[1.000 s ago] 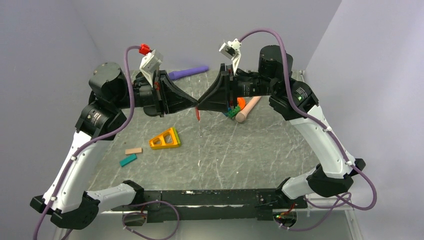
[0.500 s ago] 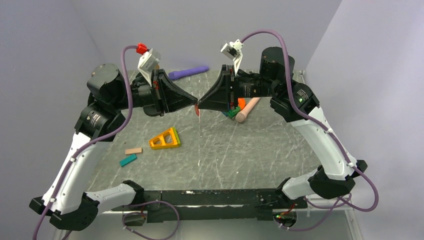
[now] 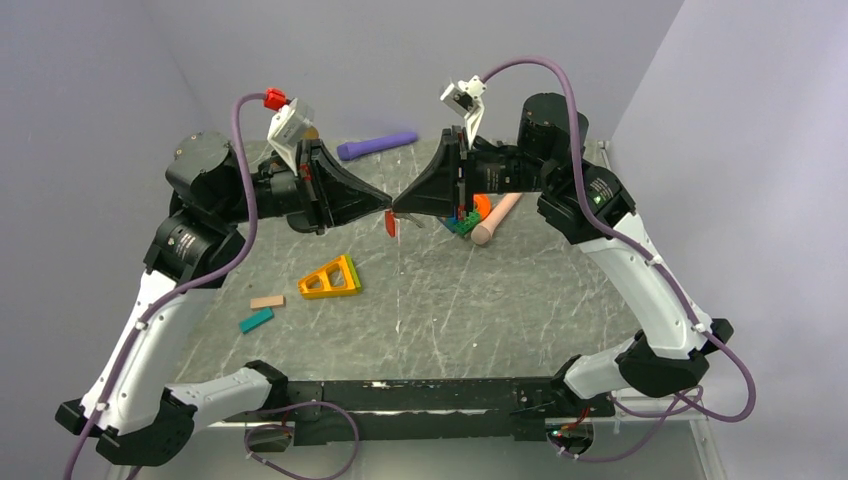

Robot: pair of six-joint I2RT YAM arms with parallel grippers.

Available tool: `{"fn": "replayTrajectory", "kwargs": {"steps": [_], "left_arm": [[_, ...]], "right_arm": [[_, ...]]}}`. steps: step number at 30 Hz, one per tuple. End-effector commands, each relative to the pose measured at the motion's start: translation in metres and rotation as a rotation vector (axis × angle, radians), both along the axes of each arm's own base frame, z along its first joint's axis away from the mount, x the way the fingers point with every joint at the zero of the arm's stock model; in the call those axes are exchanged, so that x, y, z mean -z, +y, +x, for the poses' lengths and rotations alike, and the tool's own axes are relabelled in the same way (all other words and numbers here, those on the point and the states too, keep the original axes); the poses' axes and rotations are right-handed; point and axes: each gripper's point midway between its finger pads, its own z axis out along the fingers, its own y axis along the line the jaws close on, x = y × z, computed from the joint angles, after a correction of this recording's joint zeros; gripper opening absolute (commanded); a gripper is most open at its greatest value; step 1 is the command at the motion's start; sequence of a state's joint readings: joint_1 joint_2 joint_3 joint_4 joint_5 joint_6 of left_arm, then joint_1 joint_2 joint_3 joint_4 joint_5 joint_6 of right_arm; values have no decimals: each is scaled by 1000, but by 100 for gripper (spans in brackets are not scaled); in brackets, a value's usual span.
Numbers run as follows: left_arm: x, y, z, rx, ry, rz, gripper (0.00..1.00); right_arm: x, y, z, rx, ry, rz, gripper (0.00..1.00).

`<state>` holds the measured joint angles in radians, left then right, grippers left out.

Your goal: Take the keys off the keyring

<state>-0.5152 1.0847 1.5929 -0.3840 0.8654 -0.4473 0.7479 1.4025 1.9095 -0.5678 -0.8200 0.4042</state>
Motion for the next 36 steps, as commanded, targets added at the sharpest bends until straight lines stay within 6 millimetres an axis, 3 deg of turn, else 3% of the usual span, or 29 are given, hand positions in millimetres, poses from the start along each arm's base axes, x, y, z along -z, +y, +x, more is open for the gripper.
{"fn": "replayTrajectory", "kwargs": {"steps": [1, 23, 36], "left_arm": [[-15, 4, -9, 3, -46, -38, 0], [-43, 29, 10, -254, -60, -229, 0], [-52, 45, 24, -397, -62, -307, 0]], "right_arm": [[-17, 3, 2, 4, -35, 60, 0], [-57, 16, 30, 140, -40, 276, 0], [-69, 23, 29, 115, -26, 347, 0]]}}
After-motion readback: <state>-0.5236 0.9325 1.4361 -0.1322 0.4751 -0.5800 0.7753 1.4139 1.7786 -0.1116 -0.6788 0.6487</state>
